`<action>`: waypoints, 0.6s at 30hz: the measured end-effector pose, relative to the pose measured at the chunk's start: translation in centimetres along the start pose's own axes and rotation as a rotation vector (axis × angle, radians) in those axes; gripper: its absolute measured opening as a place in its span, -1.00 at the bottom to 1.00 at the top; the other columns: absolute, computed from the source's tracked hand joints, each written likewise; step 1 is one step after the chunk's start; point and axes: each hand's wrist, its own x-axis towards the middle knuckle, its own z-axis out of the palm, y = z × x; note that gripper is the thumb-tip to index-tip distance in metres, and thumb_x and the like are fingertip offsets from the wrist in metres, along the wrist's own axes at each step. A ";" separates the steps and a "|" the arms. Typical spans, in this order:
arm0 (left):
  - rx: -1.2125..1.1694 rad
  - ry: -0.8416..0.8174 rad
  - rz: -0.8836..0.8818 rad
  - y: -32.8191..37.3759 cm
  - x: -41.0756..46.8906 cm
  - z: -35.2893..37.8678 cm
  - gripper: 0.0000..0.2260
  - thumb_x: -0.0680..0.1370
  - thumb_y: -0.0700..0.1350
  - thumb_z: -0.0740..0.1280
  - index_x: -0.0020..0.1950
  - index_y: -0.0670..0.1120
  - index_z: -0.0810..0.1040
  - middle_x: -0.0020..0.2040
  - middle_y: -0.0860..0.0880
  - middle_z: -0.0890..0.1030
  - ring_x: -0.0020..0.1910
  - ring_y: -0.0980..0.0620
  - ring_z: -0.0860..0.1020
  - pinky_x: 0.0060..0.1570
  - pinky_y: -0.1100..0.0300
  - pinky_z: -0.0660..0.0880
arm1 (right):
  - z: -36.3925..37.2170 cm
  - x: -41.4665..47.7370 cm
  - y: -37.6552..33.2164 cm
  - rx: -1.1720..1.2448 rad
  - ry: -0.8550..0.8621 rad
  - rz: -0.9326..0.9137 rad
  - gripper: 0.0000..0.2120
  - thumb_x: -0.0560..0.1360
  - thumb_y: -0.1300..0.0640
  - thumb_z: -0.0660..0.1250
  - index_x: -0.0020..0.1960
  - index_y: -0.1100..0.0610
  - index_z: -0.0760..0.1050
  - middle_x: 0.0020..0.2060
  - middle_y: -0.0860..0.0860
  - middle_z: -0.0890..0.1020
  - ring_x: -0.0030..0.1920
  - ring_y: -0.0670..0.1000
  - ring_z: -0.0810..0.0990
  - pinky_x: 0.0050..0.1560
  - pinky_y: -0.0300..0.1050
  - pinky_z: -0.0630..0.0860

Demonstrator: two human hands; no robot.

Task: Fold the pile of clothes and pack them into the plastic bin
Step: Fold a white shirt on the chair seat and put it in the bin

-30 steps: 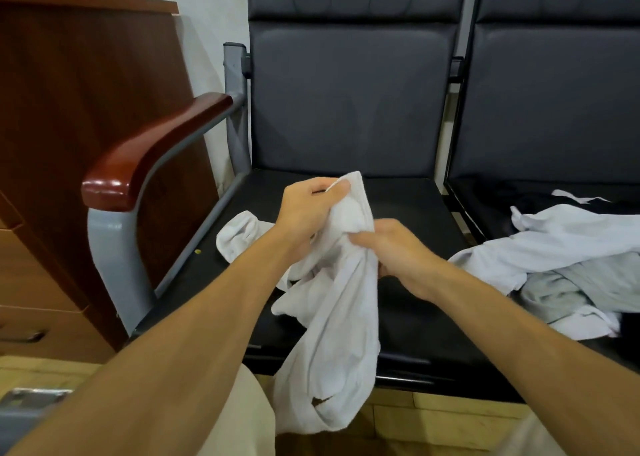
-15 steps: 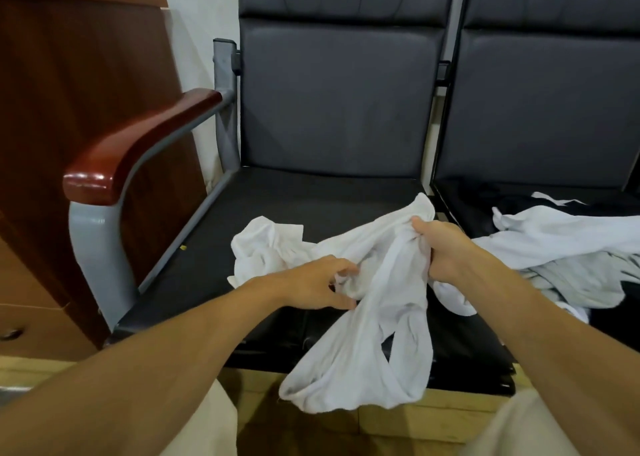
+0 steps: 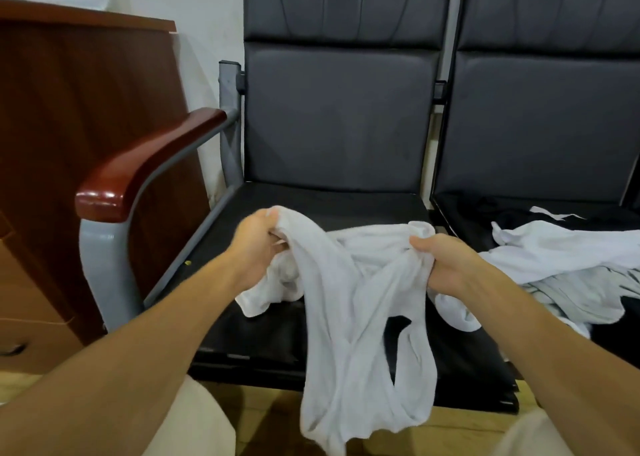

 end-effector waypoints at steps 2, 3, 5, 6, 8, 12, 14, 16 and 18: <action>-0.217 0.122 -0.027 1.0 0.0 -0.9 -0.78 0.59 -0.21 0.14 -0.22 -0.10 0.48 -0.29 -0.04 0.56 -0.20 -0.01 0.53 -0.05 0.08 0.50 | 0.4 0.0 -0.3 -0.011 0.047 -0.075 -0.79 0.59 0.27 0.27 0.20 0.24 0.51 0.03 0.16 0.61 -0.05 0.11 0.61 -0.13 -0.01 0.53; -0.281 0.185 -0.043 1.3 0.2 -1.1 -0.76 0.59 -0.19 0.15 -0.26 -0.08 0.46 -0.31 -0.03 0.54 -0.23 0.00 0.52 -0.03 0.07 0.49 | 0.5 0.4 -0.5 -0.051 0.096 -0.131 -0.79 0.58 0.25 0.28 0.20 0.25 0.51 0.02 0.15 0.61 -0.03 0.12 0.61 -0.07 -0.01 0.53; -0.193 0.348 -0.030 1.1 1.3 -1.6 -0.79 0.59 -0.15 0.15 -0.19 -0.07 0.52 -0.23 -0.05 0.57 -0.17 -0.02 0.55 0.01 0.06 0.50 | 0.4 1.0 -0.4 -0.218 0.222 -0.211 -0.82 0.57 0.22 0.30 0.14 0.27 0.53 0.04 0.17 0.61 0.01 0.15 0.59 0.00 0.02 0.52; -0.104 0.421 -0.024 0.9 1.9 -1.9 -0.81 0.59 -0.14 0.16 -0.09 -0.06 0.55 -0.14 -0.06 0.61 -0.09 -0.03 0.57 0.06 0.05 0.53 | 0.4 1.0 -0.1 -0.302 0.252 -0.219 -0.88 0.56 0.24 0.30 0.05 0.28 0.53 0.02 0.19 0.60 -0.01 0.17 0.59 -0.02 0.01 0.51; 0.058 0.477 -0.061 0.2 2.5 -2.1 -0.82 0.59 -0.13 0.16 0.05 -0.06 0.55 -0.01 -0.08 0.61 -0.01 -0.04 0.57 0.09 0.06 0.52 | 0.3 1.1 0.6 -0.410 0.228 -0.190 -0.97 0.53 0.32 0.29 -0.07 0.30 0.49 -0.06 0.19 0.58 -0.08 0.20 0.58 -0.11 0.01 0.52; 0.560 0.339 -0.074 -1.3 2.3 -2.5 -0.73 0.53 -0.28 0.19 0.20 -0.10 0.49 0.08 -0.05 0.48 0.00 -0.01 0.45 -0.13 0.17 0.39 | 0.6 0.8 0.8 -0.441 0.117 -0.101 -0.49 0.53 0.37 0.29 0.43 0.23 0.22 0.16 0.25 0.52 0.00 0.22 0.65 -0.06 0.03 0.61; 0.797 0.336 0.009 -1.5 1.8 -2.7 -0.72 0.54 -0.26 0.22 0.25 -0.12 0.44 0.26 -0.11 0.35 0.18 -0.09 0.39 -0.06 0.13 0.38 | 0.5 0.8 1.1 -0.698 0.123 -0.133 -0.49 0.52 0.29 0.34 0.42 0.20 0.25 0.14 0.24 0.55 -0.09 0.20 0.68 -0.05 0.07 0.64; 0.931 0.369 0.035 -1.6 1.7 -3.3 -0.74 0.54 -0.19 0.26 0.23 -0.15 0.40 0.29 -0.16 0.31 0.23 -0.14 0.36 0.03 0.07 0.43 | 0.5 0.5 1.7 -1.038 0.111 -0.191 -0.61 0.53 0.17 0.32 0.31 0.22 0.35 0.05 0.21 0.59 -0.11 0.18 0.67 -0.02 0.09 0.64; 1.023 0.316 -0.055 -1.7 1.5 -3.6 -0.73 0.56 -0.09 0.26 0.20 -0.18 0.41 0.16 -0.17 0.46 0.06 -0.11 0.48 -0.09 0.07 0.48 | 0.8 0.3 2.2 -1.239 0.071 -0.175 -0.60 0.56 0.03 0.28 0.31 0.21 0.34 0.06 0.17 0.59 -0.11 0.13 0.65 -0.03 0.02 0.64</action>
